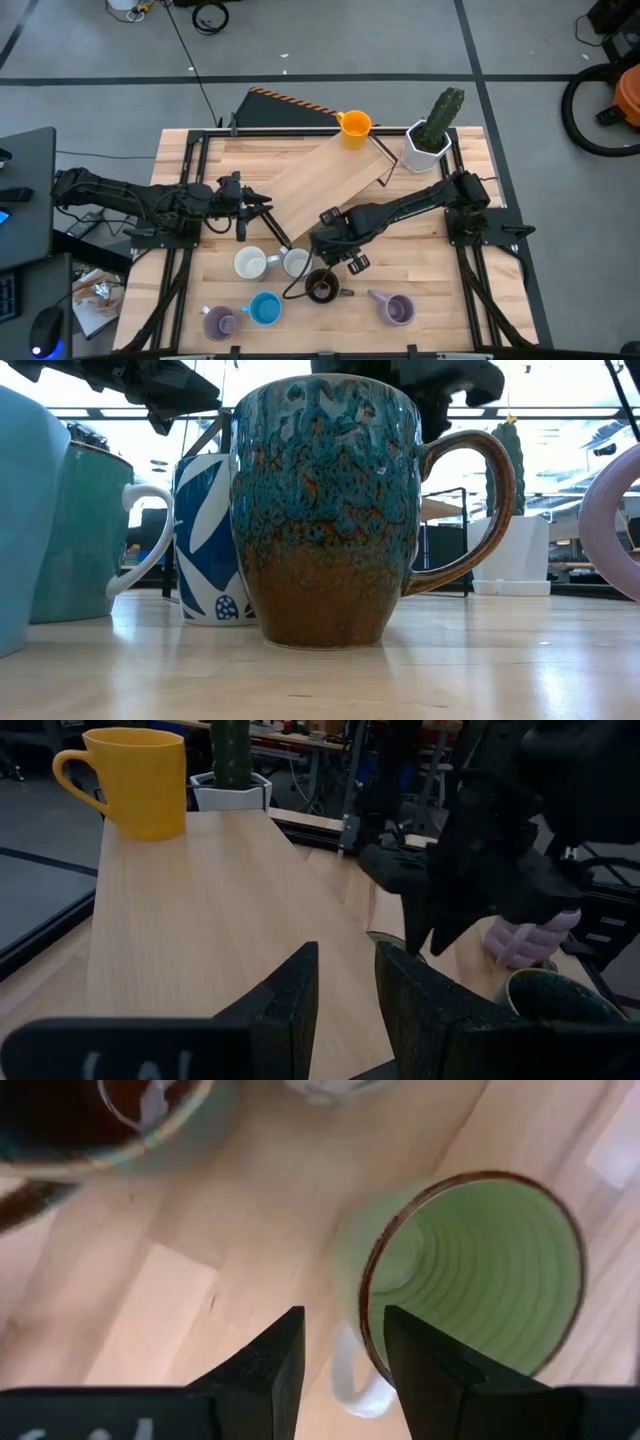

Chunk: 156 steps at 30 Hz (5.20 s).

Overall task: Place coffee mugs
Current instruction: Put the green mug on the shelf

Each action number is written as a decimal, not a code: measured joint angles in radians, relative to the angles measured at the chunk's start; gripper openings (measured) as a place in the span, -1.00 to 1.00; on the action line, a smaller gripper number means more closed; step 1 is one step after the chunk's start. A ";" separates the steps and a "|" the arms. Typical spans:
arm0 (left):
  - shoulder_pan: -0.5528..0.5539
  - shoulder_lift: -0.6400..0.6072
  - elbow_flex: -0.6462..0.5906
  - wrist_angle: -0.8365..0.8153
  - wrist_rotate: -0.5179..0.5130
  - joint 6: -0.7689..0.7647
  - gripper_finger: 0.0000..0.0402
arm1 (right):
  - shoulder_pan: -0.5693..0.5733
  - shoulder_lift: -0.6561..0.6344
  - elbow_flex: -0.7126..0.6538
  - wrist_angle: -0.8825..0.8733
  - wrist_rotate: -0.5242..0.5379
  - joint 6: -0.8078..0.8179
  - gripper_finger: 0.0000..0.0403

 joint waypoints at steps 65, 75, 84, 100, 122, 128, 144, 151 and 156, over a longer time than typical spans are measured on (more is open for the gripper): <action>0.000 0.000 0.000 0.004 0.000 -0.001 -0.47 | -0.264 -0.389 -0.008 -0.478 -0.052 0.184 -0.86; 0.000 0.000 0.000 0.005 0.000 -0.002 -0.47 | -0.410 -0.416 -0.008 -0.478 0.016 0.080 -0.86; 0.000 0.000 0.000 0.007 0.000 -0.002 -0.47 | -0.501 -0.398 0.001 -0.466 0.047 -0.008 -0.86; 0.000 0.000 0.000 0.005 0.000 -0.002 -0.47 | -0.529 -0.390 0.001 -0.397 0.023 -0.074 -0.85; 0.000 0.000 0.000 0.000 0.000 -0.001 -0.47 | -0.535 -0.351 0.001 -0.393 0.066 -0.044 -0.55; 0.000 0.000 0.000 0.000 0.000 -0.002 -0.47 | -0.535 -0.351 0.001 -0.390 0.081 -0.023 -0.45; 0.000 0.000 0.000 0.002 0.000 -0.004 -0.47 | -0.530 -0.351 0.122 -0.405 0.080 0.053 -0.19; 0.000 0.000 0.000 0.001 0.000 -0.005 -0.47 | -0.529 -0.355 0.162 -0.479 0.079 0.140 -0.06; 0.000 0.000 0.000 0.001 0.000 -0.005 -0.47 | -0.530 -0.401 0.160 -0.478 0.063 0.182 -0.05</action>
